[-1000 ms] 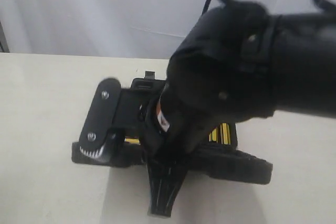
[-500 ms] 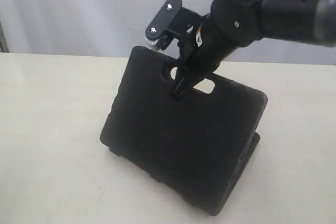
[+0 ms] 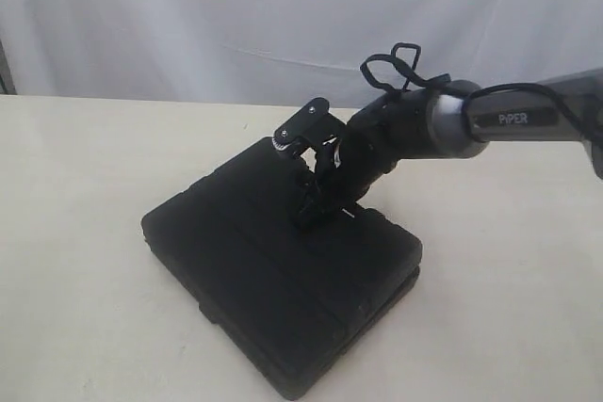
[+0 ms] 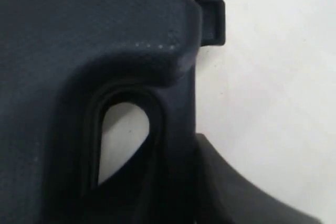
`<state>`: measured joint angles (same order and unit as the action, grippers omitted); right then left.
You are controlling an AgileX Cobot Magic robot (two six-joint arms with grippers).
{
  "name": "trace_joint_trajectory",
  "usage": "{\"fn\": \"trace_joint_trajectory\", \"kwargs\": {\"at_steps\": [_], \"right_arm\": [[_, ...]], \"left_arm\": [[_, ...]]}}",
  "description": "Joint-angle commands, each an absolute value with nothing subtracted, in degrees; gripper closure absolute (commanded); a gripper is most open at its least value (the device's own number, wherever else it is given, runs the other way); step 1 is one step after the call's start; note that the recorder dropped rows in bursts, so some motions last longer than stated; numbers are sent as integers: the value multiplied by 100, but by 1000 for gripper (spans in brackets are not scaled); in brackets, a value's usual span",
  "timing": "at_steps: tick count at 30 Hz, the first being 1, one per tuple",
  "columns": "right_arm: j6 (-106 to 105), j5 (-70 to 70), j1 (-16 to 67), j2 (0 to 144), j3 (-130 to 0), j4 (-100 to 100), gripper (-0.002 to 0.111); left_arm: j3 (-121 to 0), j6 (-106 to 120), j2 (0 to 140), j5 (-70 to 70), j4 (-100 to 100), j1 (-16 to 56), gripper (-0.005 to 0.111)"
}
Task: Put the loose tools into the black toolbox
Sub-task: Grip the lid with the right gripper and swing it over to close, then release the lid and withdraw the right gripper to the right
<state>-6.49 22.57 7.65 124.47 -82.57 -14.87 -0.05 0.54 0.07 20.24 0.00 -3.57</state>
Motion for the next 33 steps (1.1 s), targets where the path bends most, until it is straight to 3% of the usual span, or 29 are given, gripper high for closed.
{"fn": "trace_joint_trajectory", "kwargs": {"at_steps": [1, 3, 6, 9, 10, 12, 15, 19, 21, 23, 27, 33], "right_arm": [[-284, 2932, 729, 12226, -8395, -1498, 50], [-120, 3406, 729, 11882, -8620, -1768, 39], [188, 4331, 729, 11376, -8963, -2353, 46], [214, 4990, 729, 10518, -9052, -2525, 72], [214, 5028, 729, 10147, -9052, -2444, 86], [153, 4964, 729, 9794, -9052, -2383, 99], [153, 5112, 617, 9836, -9042, -2192, 91], [130, 5793, 473, 10294, -9042, -1938, 65], [60, 5866, 473, 10309, -9042, -1938, 63], [99, 5728, 485, 10165, -9042, -1950, 69], [295, 5380, 485, 9596, -9042, -1939, 106], [492, 5082, 509, 8425, -8931, -1786, 108]], "left_arm": [[0, 41, 0, 1962, 0, -331, 107], [0, 41, 0, 1962, 0, -331, 107], [0, 41, 0, 1962, 0, -331, 107], [0, 41, 0, 1962, 0, -331, 107], [0, 41, 0, 1962, 0, -331, 107], [0, 41, 0, 1962, 0, -331, 107], [0, 41, 0, 1962, 0, -331, 107], [0, 41, 0, 1962, 0, -331, 107], [0, 41, 0, 1962, 0, -331, 107], [0, 41, 0, 1962, 0, -331, 107], [0, 41, 0, 1962, 0, -331, 107], [0, 41, 0, 1962, 0, -331, 107]]}}
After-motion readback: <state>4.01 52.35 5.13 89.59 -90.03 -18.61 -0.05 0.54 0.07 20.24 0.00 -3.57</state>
